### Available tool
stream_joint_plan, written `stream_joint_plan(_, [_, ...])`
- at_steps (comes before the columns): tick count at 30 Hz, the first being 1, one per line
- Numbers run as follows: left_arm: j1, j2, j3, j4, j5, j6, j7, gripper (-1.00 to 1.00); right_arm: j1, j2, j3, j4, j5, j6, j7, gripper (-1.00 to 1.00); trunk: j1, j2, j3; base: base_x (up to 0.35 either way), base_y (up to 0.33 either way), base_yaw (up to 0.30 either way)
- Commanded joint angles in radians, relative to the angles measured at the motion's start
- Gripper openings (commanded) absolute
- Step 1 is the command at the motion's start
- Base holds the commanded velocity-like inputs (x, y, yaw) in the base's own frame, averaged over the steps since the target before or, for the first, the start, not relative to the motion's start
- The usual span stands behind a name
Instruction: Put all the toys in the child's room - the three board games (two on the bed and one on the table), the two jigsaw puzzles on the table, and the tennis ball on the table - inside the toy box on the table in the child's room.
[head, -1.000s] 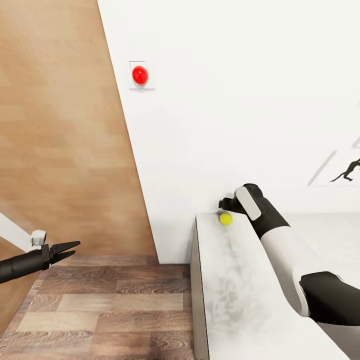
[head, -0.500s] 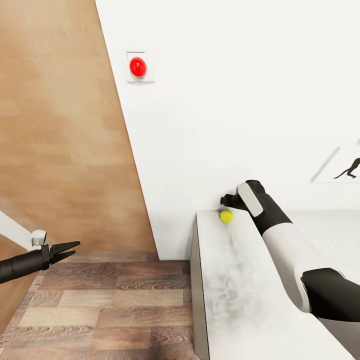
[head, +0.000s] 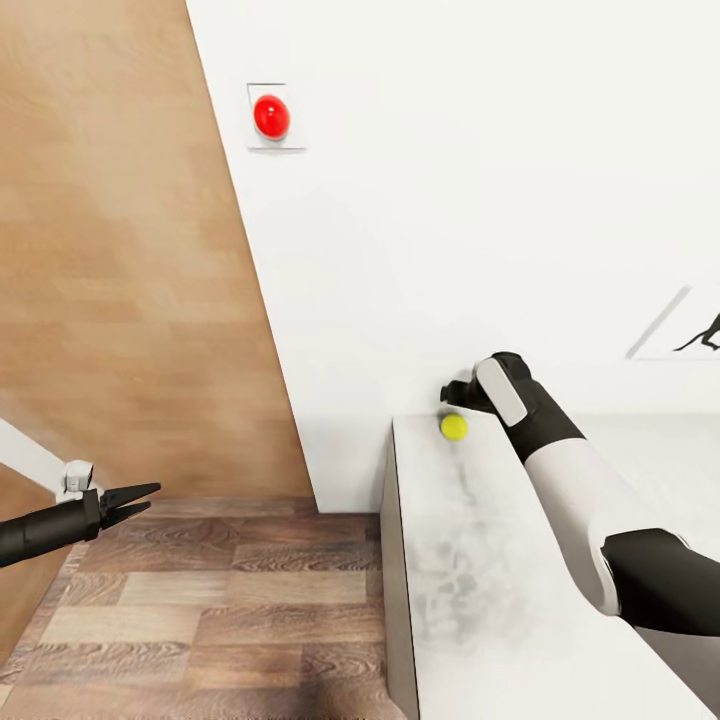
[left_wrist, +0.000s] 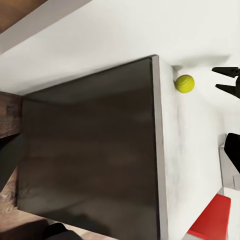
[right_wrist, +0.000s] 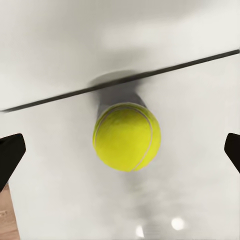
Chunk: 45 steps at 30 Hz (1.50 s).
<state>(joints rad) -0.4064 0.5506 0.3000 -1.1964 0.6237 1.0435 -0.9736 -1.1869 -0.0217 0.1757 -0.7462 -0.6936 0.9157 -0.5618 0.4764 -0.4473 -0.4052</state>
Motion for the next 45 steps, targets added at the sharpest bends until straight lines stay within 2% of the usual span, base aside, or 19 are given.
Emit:
stream_joint_plan(1, [-0.001, 0.0, 0.001, 0.0, -0.002, 0.004, -0.005, 1.0, -0.001, -0.002, 0.006, -0.001, -0.011, 0.002, -0.01, 1.0, 0.0, -0.002, -0.003, 0.0, 0.0, 0.0])
stream_joint_plan(8, [-0.001, 0.0, 0.001, 0.0, -0.002, 0.004, -0.005, 1.0, -0.001, -0.001, 0.006, -0.001, -0.011, -0.001, -0.01, 1.0, 0.0, -0.002, -0.015, 0.0, 0.0, 0.0])
stream_joint_plan(18, [-0.001, 0.0, 0.001, 0.0, -0.002, 0.004, -0.004, 1.0, 0.0, -0.002, 0.008, 0.013, -0.012, -0.072, -0.008, 1.0, 0.0, -0.002, -0.031, 0.0, 0.0, 0.0])
stream_joint_plan(45, [-0.001, 0.0, 0.001, 0.0, -0.002, 0.004, -0.004, 1.0, -0.001, -0.001, 0.007, 0.021, -0.01, -0.083, -0.007, 1.0, 0.0, -0.002, -0.075, 0.0, 0.0, 0.0])
